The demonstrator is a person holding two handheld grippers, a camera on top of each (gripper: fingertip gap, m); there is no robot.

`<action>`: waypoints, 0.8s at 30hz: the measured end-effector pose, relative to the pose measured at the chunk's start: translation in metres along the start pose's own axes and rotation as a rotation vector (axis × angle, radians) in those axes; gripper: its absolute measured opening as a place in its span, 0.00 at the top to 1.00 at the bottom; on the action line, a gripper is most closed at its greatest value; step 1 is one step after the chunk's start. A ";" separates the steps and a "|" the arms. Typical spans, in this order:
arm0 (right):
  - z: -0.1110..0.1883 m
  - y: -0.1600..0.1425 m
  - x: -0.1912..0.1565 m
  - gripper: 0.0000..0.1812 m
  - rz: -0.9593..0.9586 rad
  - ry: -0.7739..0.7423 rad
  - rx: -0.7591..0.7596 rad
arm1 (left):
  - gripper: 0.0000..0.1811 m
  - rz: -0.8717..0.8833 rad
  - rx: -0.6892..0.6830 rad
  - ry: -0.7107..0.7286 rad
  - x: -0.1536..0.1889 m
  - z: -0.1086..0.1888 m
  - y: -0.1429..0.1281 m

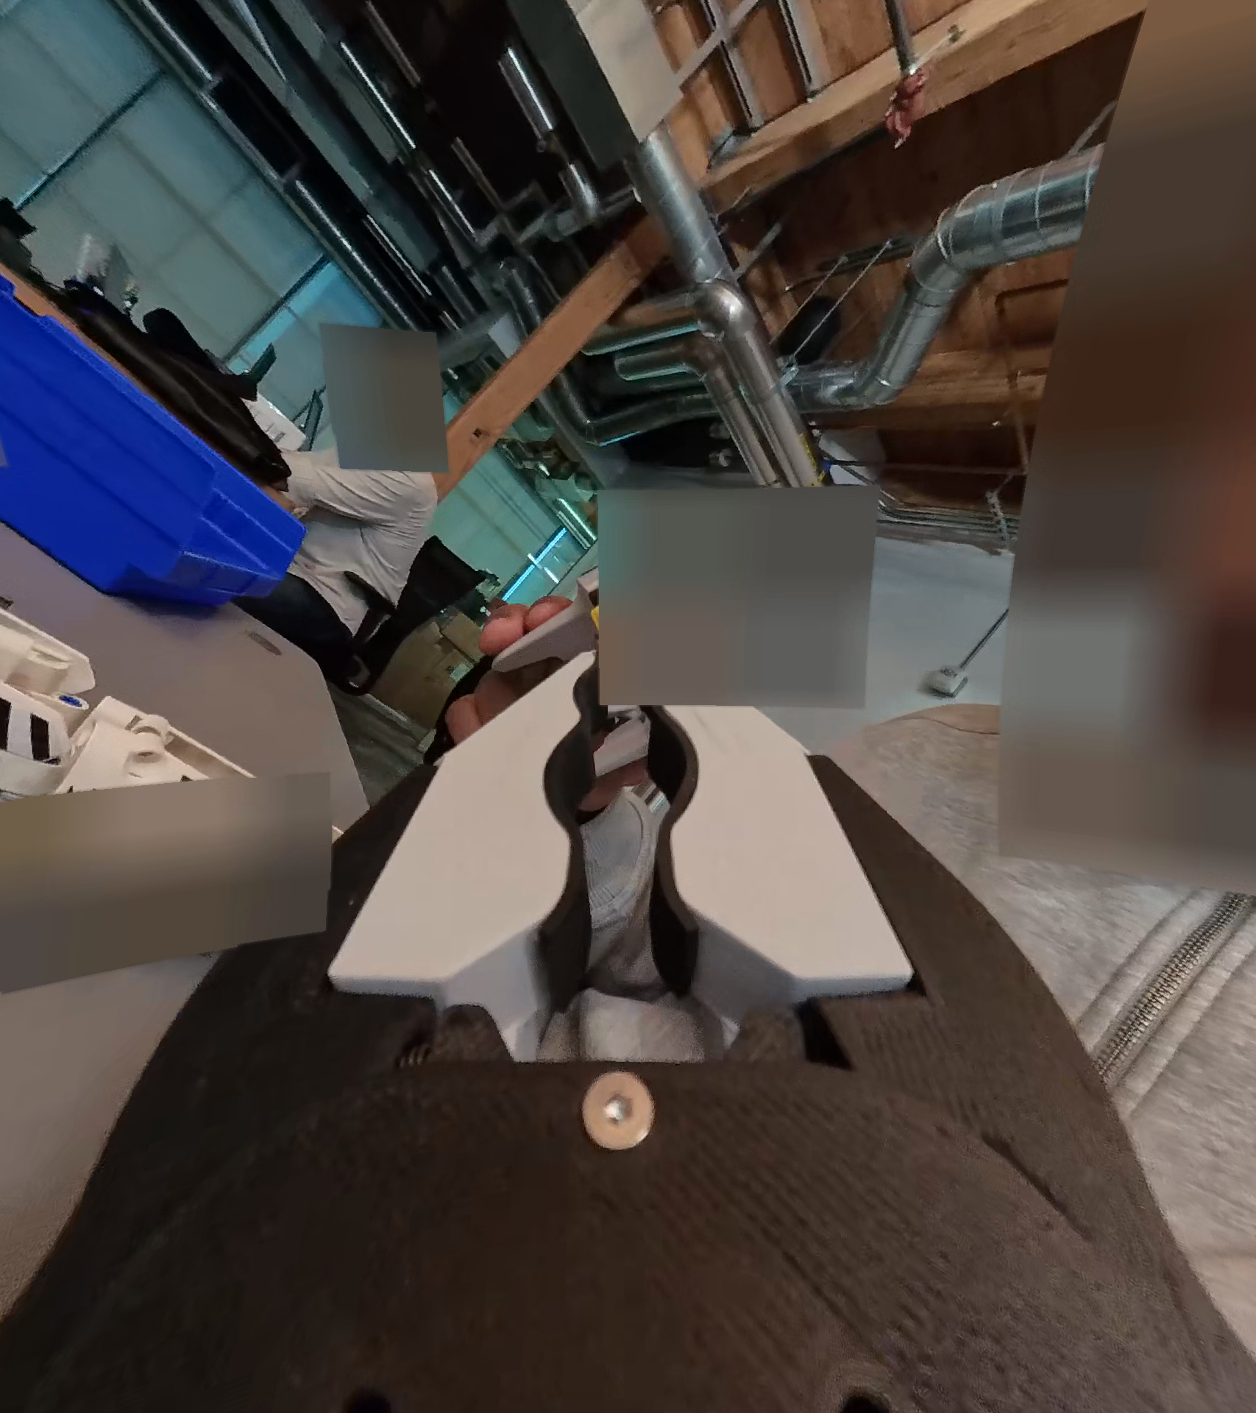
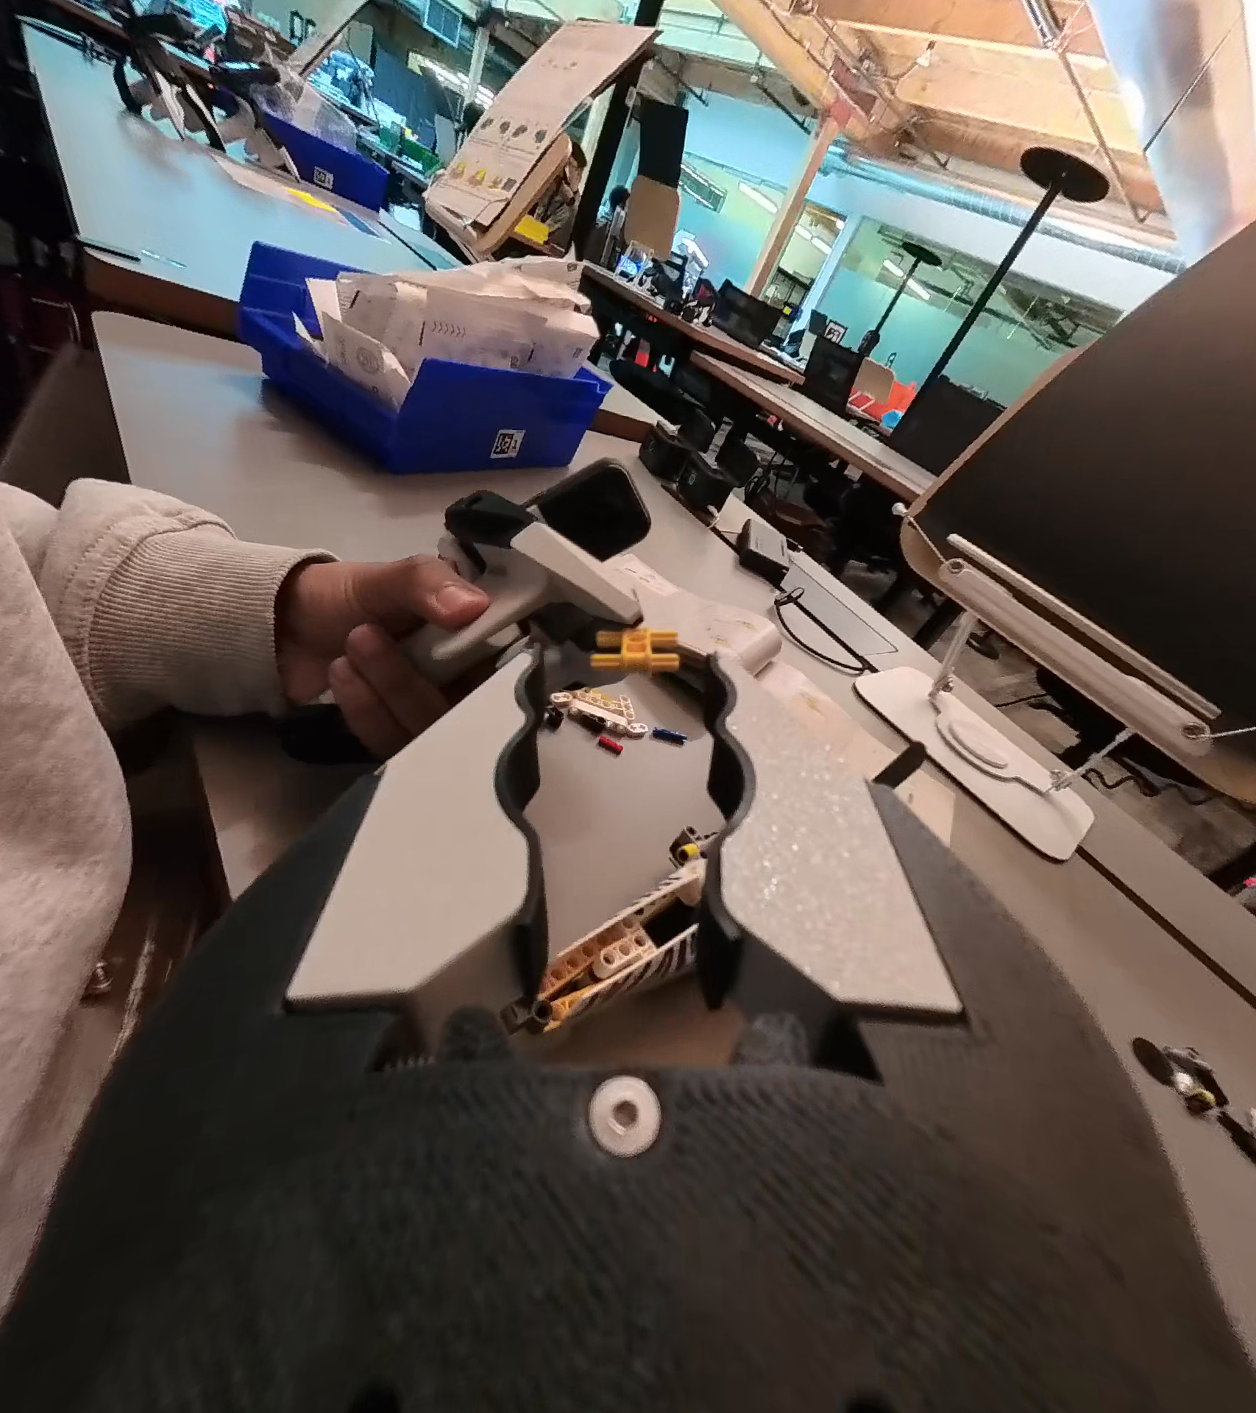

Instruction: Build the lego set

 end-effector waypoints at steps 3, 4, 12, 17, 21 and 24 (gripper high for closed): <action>0.001 -0.002 0.000 0.79 0.009 -0.006 -0.005 | 0.97 -0.007 -0.006 -0.002 0.001 -0.001 -0.001; 0.000 -0.002 0.000 0.79 0.015 -0.007 -0.007 | 0.97 -0.009 -0.007 -0.004 0.001 -0.001 -0.001; 0.005 0.003 -0.003 0.88 0.062 -0.026 0.046 | 0.97 -0.105 -0.082 0.041 0.004 -0.009 -0.010; 0.006 0.002 -0.003 0.89 0.068 -0.023 0.038 | 0.97 -0.110 -0.084 0.040 0.004 -0.011 -0.011; 0.004 0.000 -0.007 0.84 0.068 -0.007 0.027 | 0.97 -0.101 -0.079 0.034 0.004 -0.010 -0.010; 0.001 -0.002 -0.009 0.86 0.092 -0.013 0.001 | 0.97 -0.107 -0.096 0.031 0.004 -0.013 -0.013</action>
Point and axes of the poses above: each gripper's, where its closed fingertips meet, z back along the fingers, y out of its top, x = y × z across the jaws, the point moved 3 cm from there along z, back along the fingers, and after that the axes turned 7 degrees about -x, right-handed, at the moved point
